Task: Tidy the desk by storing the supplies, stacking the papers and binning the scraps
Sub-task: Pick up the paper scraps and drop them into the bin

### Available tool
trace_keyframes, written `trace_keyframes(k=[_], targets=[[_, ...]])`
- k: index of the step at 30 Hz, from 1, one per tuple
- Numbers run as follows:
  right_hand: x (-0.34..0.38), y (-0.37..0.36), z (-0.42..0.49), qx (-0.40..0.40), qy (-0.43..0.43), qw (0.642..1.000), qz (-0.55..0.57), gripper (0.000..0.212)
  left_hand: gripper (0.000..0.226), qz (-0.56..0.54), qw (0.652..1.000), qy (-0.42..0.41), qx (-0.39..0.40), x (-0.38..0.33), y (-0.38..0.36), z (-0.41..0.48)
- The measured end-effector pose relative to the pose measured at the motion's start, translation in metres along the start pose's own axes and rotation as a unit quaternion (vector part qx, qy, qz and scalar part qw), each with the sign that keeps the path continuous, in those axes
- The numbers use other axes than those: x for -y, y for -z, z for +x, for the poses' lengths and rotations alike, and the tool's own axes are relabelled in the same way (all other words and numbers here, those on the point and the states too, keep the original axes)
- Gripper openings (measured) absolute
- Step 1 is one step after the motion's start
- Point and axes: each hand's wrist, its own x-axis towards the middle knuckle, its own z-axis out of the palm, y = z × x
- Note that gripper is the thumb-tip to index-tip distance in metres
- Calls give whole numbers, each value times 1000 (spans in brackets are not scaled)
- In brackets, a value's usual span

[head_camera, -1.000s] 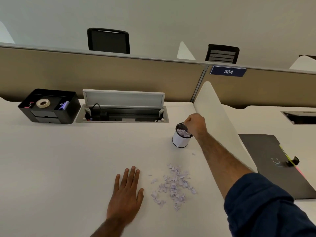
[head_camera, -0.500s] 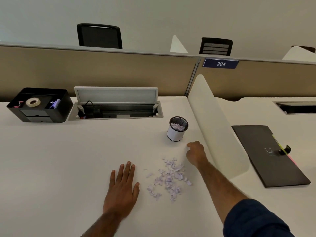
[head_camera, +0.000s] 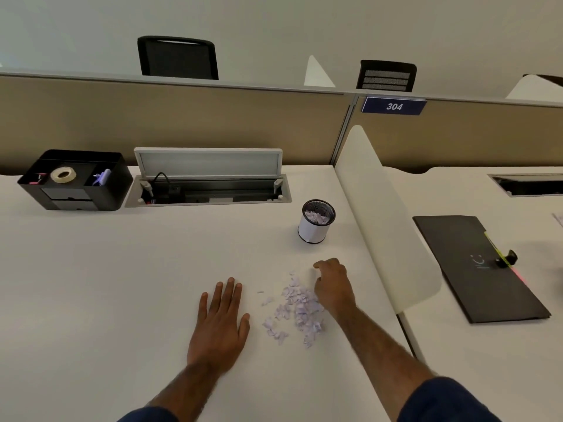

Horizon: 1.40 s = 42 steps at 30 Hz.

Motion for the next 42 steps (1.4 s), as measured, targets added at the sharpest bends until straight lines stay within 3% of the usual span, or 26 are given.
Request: trace_keyframes(k=[5,11,14,17,19,23,26,29,32,34,37,42], targets=[[26,-11,7,67,89,991,-80,44,71,2,1000,-2,4,-1,1,0],[48,-37,-24,50,196,973,-109,33,68,4,1000,2,2,0,0,1],[56,-42,-25,29,220,972,-75,40,68,5,1000,3,0,-1,1,0],[61,-50,-39,88,264,958,-71,50,67,8,1000,0,-4,0,1,0],[55,-58,-59,131,309,935,-110,65,66,21,1000,-3,0,2,-2,0],[18,-70,-83,89,395,895,-189,70,65,23,1000,-1,0,2,-4,1],[-6,-58,-79,35,377,900,-215,63,66,12,1000,2,-8,1,-1,0],[-21,-40,-72,-46,379,908,-172,51,67,7,1000,1,-6,0,0,-1],[-32,-14,-69,-110,248,958,-95,48,67,5,1000,1,-9,1,-1,0],[-36,3,-67,-82,85,990,-71,48,67,7,1000,1,-7,1,-2,0],[-33,13,-65,-11,-86,994,-58,44,67,8,1000,0,-4,1,-2,-1],[-14,-1,-70,45,-54,997,-42,34,66,11,1000,4,-1,1,-1,-1]])
